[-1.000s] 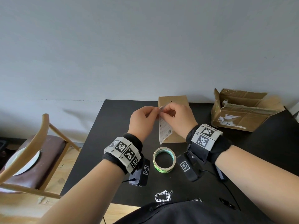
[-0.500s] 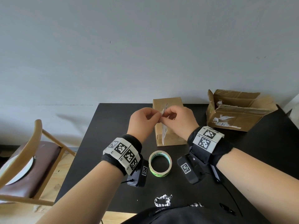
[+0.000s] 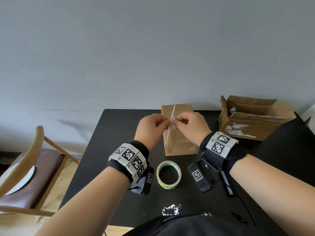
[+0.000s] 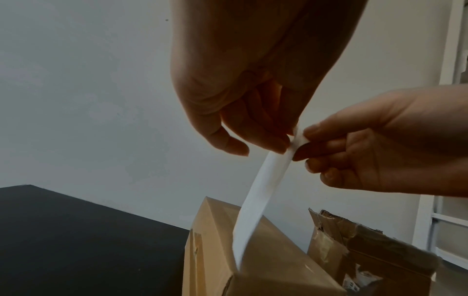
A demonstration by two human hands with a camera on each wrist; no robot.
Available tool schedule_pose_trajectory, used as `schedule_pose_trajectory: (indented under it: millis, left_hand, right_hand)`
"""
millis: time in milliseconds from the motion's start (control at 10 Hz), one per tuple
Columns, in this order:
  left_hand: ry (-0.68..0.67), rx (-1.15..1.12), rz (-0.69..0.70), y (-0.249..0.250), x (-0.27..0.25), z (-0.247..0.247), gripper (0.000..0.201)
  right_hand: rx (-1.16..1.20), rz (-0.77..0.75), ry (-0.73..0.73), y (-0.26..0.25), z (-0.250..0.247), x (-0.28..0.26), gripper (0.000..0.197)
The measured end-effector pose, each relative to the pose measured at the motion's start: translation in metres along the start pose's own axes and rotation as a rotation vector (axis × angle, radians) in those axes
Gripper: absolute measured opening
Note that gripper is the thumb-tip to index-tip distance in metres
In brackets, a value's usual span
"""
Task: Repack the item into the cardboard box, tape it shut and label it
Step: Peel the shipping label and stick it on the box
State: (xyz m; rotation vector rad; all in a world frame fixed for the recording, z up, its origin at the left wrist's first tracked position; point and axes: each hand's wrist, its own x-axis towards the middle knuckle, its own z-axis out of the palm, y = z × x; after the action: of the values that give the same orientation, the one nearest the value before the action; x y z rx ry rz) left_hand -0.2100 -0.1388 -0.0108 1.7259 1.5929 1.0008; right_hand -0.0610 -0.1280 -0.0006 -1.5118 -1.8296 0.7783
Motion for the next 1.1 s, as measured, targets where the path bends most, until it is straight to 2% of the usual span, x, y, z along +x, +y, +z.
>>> schedule_pose_trajectory:
  millis: [100, 300, 400, 500, 600, 700, 800, 900, 1000, 1100]
  left_hand:
    - [0.051, -0.079, -0.139, -0.010, 0.005, -0.003, 0.017]
    - [0.179, -0.433, -0.572, -0.052, 0.005, -0.021, 0.019]
    - [0.198, -0.591, -0.705, -0.075, -0.001, -0.030, 0.022]
    - [0.202, -0.565, -0.811, -0.099, -0.006, -0.035, 0.019]
    - [0.230, -0.502, -0.889, -0.127, -0.012, -0.034, 0.030]
    - [0.313, -0.544, -1.008, -0.141, -0.021, -0.040, 0.032]
    - [-0.043, -0.023, -0.901, -0.155, -0.030, -0.052, 0.034]
    - [-0.081, 0.050, -0.951, -0.169, -0.036, -0.055, 0.026]
    - [-0.043, 0.099, -0.820, -0.185, -0.045, -0.048, 0.022]
    - [-0.029, 0.076, -0.788, -0.190, -0.050, -0.047, 0.030]
  right_hand:
    - [0.025, 0.047, 0.028, 0.005, 0.004, 0.005, 0.013]
    - [0.201, 0.178, 0.046, 0.008, 0.010, 0.011, 0.014]
    - [0.251, 0.211, 0.042, 0.005, 0.014, 0.014, 0.015]
    - [0.254, 0.224, 0.025, 0.002, 0.021, 0.015, 0.018]
    - [0.235, 0.237, 0.046, 0.002, 0.029, 0.014, 0.021]
    - [0.254, 0.266, 0.050, 0.000, 0.037, 0.012, 0.021]
    - [0.295, 0.284, 0.076, -0.004, 0.044, 0.009, 0.019]
    - [0.343, 0.297, 0.057, -0.006, 0.051, 0.005, 0.023]
    - [0.329, 0.298, 0.017, -0.009, 0.059, 0.001, 0.021]
    - [0.315, 0.305, -0.004, -0.011, 0.067, -0.003, 0.017]
